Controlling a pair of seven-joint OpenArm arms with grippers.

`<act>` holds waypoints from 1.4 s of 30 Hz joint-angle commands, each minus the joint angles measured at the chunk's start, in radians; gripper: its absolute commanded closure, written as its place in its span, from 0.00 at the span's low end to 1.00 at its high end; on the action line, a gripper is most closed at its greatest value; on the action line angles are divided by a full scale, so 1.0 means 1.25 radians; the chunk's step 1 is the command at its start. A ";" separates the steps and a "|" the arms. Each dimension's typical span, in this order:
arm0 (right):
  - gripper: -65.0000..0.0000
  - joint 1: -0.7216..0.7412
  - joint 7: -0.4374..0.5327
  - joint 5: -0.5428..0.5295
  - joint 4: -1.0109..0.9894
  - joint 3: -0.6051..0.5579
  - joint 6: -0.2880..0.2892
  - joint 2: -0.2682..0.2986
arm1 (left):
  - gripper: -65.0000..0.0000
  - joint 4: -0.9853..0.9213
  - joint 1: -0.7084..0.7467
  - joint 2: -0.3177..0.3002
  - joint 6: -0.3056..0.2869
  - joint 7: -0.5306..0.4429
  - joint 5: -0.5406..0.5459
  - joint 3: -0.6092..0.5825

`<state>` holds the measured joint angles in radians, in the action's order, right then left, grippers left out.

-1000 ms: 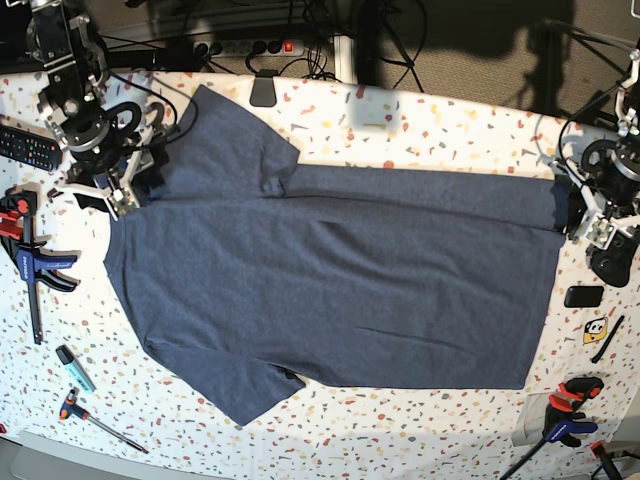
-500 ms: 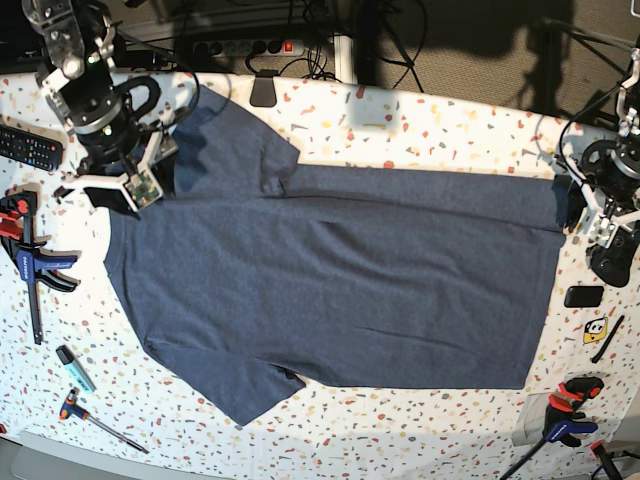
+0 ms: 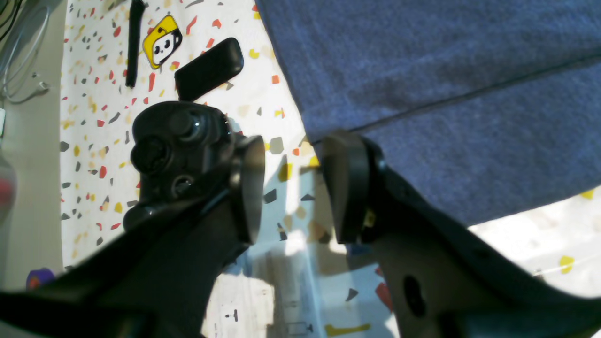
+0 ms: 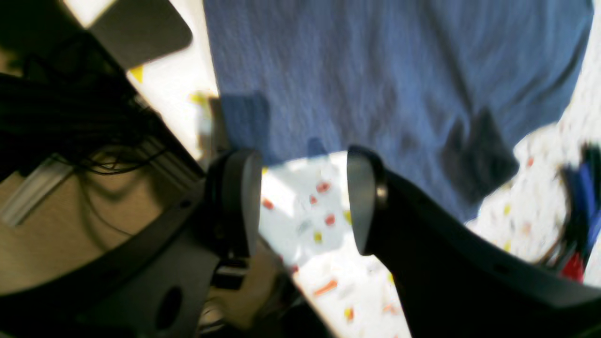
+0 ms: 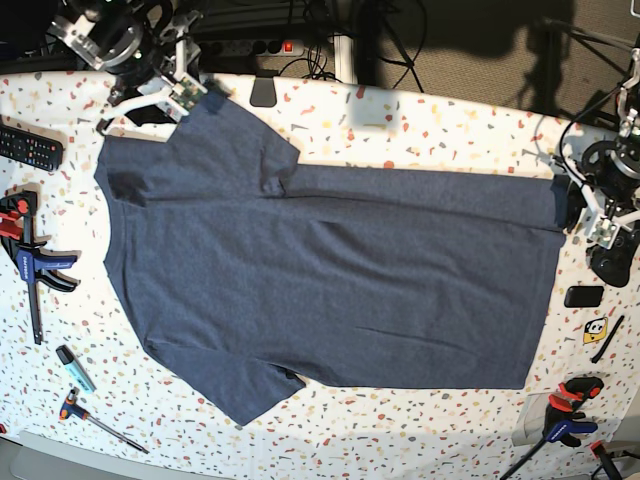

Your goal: Fold the T-shirt properly

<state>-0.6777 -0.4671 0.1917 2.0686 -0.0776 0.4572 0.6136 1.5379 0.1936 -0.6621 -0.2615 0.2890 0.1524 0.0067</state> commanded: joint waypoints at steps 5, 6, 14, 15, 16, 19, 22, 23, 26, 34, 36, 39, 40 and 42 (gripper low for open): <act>0.55 0.034 0.005 0.074 -0.036 -0.093 0.000 0.010 | 0.64 0.011 -0.009 -0.016 0.010 -0.019 0.005 0.009; 0.55 0.038 -0.009 0.092 -0.040 -0.114 0.000 0.010 | 0.64 0.011 -0.009 -0.016 0.010 -0.019 0.005 0.009; 0.55 0.039 -0.026 0.141 -0.041 -0.169 -0.008 0.010 | 0.64 0.011 -0.009 -0.016 0.010 -0.020 0.005 0.009; 0.55 0.039 -0.026 0.141 -0.041 -0.168 -0.009 0.010 | 0.64 0.011 -0.009 -0.016 0.010 -0.020 0.005 0.009; 0.55 0.039 -0.026 0.141 -0.041 -0.168 -0.014 0.010 | 0.64 0.011 -0.009 -0.016 0.010 -0.020 0.005 0.009; 0.55 0.045 -0.025 0.141 -0.042 -0.168 -0.027 0.010 | 0.64 0.011 -0.009 -0.016 0.009 -0.022 0.005 0.009; 0.55 0.071 -0.025 0.140 -0.061 -0.168 -0.031 0.010 | 0.64 0.011 -0.009 -0.016 0.009 -0.021 0.005 0.009; 0.55 0.083 -0.025 0.140 -0.074 -0.168 -0.031 0.010 | 0.64 0.011 -0.009 -0.016 0.009 -0.021 0.005 0.009; 0.55 0.111 -0.025 0.135 -0.108 -0.169 -0.031 0.010 | 0.64 0.011 -0.009 -0.016 0.009 -0.021 0.005 0.009; 0.57 0.117 -0.026 0.135 -0.121 -0.169 -0.065 0.010 | 0.64 0.011 -0.009 -0.016 0.009 -0.022 0.005 0.009; 0.62 0.117 -0.029 0.143 -0.121 -0.169 -0.080 0.010 | 0.64 0.011 -0.009 -0.016 0.009 -0.022 0.005 0.009; 0.62 0.117 -0.046 0.164 -0.121 -0.168 -0.080 0.010 | 0.64 0.011 -0.009 -0.016 0.009 -0.022 0.005 0.009; 0.62 0.117 -0.053 0.168 -0.121 -0.168 -0.081 0.010 | 0.64 0.011 -0.009 -0.016 0.009 -0.022 0.005 0.009; 0.62 0.117 -0.062 0.178 -0.121 -0.168 -0.096 0.010 | 0.64 0.011 -0.009 -0.016 0.009 -0.021 0.005 0.009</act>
<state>-0.5472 -0.5106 0.3477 1.9285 -0.2974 0.4004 0.6201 1.5379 0.1940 -0.6617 -0.2615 0.2882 0.1524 0.0067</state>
